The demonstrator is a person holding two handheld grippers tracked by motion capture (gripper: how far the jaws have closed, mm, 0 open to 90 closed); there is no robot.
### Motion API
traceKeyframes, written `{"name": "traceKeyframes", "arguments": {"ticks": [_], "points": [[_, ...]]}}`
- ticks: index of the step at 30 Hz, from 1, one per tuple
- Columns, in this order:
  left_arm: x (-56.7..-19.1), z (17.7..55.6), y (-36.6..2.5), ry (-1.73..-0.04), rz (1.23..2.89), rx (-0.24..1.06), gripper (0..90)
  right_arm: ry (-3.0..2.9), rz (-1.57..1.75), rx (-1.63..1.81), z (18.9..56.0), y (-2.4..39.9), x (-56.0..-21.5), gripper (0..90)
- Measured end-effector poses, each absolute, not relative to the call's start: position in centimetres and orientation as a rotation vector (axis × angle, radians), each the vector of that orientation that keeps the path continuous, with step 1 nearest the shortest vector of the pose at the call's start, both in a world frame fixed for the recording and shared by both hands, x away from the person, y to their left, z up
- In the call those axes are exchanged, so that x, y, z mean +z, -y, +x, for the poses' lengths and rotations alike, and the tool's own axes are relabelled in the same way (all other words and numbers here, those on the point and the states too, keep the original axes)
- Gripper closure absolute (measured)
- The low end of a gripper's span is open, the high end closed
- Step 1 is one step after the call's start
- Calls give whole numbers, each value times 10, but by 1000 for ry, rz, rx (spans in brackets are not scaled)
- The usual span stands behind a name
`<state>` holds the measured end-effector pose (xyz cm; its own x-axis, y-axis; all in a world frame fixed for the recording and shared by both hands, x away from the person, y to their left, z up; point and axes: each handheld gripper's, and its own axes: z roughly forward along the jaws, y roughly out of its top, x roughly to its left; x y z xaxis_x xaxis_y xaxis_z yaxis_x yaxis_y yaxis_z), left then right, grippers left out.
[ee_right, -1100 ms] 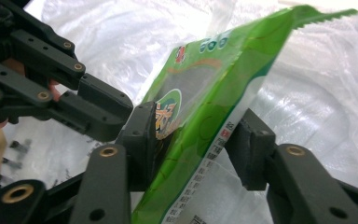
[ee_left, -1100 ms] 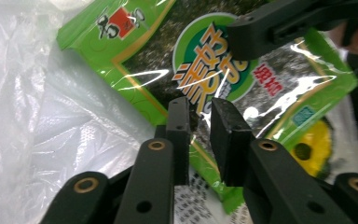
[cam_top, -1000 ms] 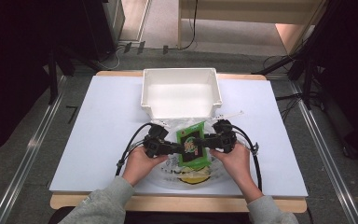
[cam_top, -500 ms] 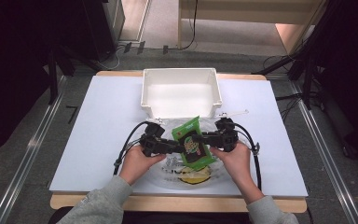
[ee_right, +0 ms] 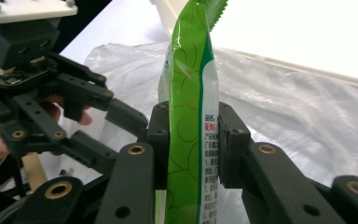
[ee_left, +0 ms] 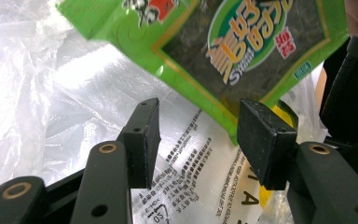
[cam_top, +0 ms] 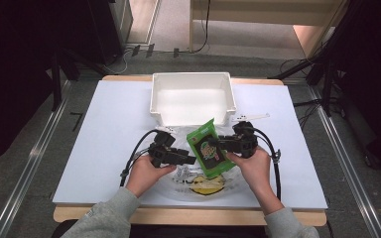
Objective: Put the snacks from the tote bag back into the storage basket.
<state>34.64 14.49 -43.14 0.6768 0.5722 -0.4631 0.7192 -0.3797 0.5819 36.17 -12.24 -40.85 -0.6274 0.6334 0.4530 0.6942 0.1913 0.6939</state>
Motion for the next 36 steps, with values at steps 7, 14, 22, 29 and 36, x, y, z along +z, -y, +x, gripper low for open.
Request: {"name": "traceKeyframes", "arguments": {"ticks": [7,14,22,29,36], "points": [[-431,347,-147,-999,2092,-240,471,2381,-1352,-1446,366,127,-408,728],[-430,347,-150,-1003,2107,-215,464,2380,-1367,-1452,370,133,-406,727],[-429,348,-153,-1009,2100,-210,455,2394,-1373,-1444,373,134,-405,728],[-429,351,-156,-1012,2097,-225,436,2400,-1379,-1448,379,134,-402,728],[-430,351,-156,-1007,2115,-236,425,2407,-1375,-1450,383,132,-395,728]]}}
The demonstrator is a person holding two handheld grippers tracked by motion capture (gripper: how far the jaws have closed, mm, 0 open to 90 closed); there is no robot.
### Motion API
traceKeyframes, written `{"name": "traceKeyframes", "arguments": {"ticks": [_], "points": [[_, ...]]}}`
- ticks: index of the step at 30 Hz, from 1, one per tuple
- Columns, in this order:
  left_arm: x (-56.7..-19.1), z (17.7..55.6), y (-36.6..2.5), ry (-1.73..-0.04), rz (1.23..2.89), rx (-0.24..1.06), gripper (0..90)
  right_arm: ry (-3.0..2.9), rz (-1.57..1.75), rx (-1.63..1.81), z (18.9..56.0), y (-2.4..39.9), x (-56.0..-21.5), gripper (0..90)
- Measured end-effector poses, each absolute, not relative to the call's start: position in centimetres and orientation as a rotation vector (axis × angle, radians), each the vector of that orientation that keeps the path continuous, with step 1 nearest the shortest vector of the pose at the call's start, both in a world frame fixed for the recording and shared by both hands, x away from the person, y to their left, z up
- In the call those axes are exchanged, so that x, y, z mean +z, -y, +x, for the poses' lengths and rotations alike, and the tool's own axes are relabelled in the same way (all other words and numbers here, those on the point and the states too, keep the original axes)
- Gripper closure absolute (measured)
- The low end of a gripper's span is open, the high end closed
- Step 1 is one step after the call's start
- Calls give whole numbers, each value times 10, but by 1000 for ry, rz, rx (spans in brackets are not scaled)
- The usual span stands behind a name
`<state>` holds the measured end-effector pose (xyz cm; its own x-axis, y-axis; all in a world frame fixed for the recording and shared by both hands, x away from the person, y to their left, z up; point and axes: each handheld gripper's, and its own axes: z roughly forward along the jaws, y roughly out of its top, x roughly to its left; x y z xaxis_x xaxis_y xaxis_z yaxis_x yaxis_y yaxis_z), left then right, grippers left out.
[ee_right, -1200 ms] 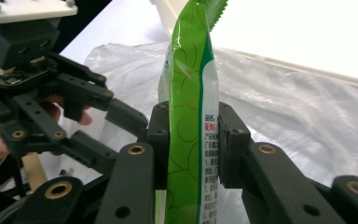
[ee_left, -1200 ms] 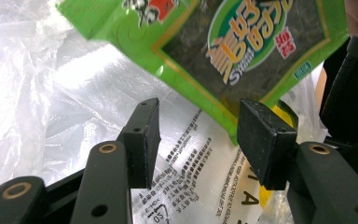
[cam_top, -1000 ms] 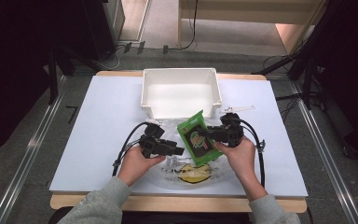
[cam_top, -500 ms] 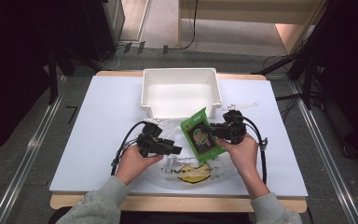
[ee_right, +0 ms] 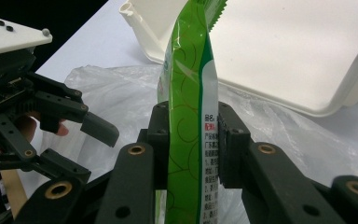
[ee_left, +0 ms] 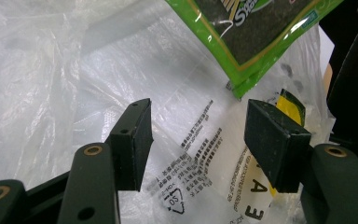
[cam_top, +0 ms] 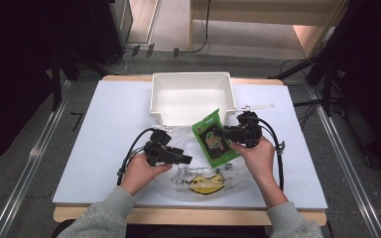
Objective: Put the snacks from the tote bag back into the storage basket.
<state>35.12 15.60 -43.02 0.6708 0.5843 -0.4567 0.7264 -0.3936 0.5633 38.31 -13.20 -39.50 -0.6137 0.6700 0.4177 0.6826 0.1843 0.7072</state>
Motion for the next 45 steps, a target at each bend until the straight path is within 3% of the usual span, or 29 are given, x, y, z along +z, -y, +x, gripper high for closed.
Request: {"name": "traceKeyframes", "arguments": {"ticks": [22,45], "points": [[-431,350,-155,-996,2125,-244,426,2398,-1386,-1454,416,120,-366,728],[-429,344,-164,-987,2126,-252,426,2420,-1439,-1428,476,100,-347,730]]}}
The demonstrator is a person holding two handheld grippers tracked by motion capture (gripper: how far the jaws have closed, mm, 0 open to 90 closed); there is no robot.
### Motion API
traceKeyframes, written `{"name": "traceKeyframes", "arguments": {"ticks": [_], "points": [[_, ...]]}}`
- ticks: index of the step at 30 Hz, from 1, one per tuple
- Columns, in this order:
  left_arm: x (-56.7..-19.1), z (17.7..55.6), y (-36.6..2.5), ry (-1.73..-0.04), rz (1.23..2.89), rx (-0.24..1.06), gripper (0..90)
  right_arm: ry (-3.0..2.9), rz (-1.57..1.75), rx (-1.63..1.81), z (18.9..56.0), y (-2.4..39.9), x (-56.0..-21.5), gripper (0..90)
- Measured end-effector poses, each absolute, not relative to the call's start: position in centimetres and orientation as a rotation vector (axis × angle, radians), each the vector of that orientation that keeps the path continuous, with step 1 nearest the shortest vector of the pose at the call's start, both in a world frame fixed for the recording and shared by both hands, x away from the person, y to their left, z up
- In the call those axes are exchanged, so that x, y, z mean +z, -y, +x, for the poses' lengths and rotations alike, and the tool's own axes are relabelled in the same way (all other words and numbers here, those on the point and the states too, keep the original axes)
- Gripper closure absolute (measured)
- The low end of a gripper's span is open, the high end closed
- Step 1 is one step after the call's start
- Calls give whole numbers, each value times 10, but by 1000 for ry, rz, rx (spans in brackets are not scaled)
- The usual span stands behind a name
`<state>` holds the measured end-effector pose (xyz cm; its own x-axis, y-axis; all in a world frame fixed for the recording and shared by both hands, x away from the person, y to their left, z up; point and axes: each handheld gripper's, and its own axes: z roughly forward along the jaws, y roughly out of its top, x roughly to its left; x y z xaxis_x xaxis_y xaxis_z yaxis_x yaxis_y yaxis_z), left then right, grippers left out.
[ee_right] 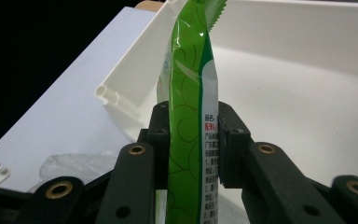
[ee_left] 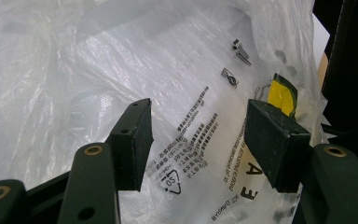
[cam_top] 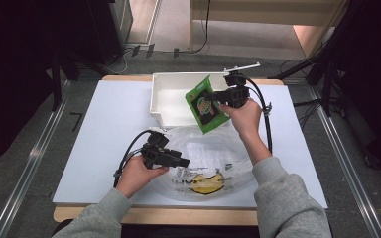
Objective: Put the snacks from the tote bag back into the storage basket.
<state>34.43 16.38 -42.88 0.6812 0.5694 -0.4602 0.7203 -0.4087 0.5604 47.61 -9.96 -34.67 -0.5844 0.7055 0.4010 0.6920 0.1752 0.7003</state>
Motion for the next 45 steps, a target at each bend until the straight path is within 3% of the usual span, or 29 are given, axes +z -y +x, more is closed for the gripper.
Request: {"name": "traceKeyframes", "arguments": {"ticks": [26,45], "points": [[-429,345,-167,-990,2129,-252,433,-2307,1550,1290,553,75,-363,729],[-432,347,-169,-986,2135,-260,434,-2264,1595,1278,598,53,-357,729]]}}
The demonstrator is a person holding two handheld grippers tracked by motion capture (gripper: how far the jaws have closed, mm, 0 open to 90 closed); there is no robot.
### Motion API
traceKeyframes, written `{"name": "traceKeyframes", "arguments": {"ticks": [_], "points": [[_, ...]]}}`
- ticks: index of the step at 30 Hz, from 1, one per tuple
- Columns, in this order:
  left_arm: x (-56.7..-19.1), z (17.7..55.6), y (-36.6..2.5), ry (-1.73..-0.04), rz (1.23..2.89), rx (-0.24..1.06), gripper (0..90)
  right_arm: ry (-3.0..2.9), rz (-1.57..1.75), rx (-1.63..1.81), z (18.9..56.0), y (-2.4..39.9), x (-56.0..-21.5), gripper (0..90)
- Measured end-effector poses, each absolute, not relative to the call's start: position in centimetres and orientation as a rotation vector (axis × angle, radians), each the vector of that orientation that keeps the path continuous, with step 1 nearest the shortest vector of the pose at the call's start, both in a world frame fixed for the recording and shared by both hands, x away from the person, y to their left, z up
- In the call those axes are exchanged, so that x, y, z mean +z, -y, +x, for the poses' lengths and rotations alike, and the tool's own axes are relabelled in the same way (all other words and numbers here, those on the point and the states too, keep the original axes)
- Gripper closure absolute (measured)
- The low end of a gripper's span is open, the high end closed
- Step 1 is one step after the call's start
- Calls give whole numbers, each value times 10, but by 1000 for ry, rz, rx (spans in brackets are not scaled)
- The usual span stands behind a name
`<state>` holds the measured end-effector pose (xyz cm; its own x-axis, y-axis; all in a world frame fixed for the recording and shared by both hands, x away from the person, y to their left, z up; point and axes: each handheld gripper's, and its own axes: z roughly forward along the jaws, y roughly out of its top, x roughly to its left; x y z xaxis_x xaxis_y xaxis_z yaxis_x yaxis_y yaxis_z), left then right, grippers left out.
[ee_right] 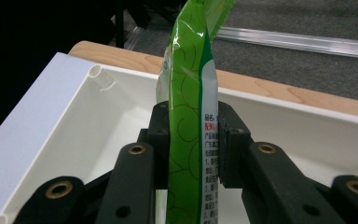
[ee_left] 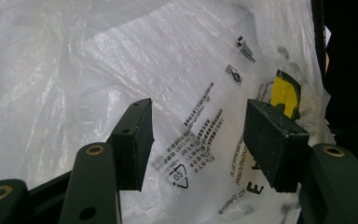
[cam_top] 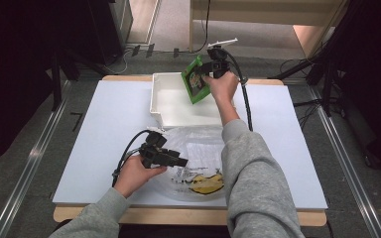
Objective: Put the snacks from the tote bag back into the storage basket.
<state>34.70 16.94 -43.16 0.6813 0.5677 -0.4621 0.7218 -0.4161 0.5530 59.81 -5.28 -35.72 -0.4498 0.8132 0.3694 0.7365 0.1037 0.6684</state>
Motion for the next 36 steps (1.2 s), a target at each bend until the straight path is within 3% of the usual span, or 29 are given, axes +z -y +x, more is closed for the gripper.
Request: {"name": "traceKeyframes", "arguments": {"ticks": [13,36], "points": [[-434,348,-170,-994,2128,-270,436,-2207,1643,1285,617,56,-359,729],[-434,348,-168,-996,2147,-269,437,-2317,1617,1298,609,42,-391,730]]}}
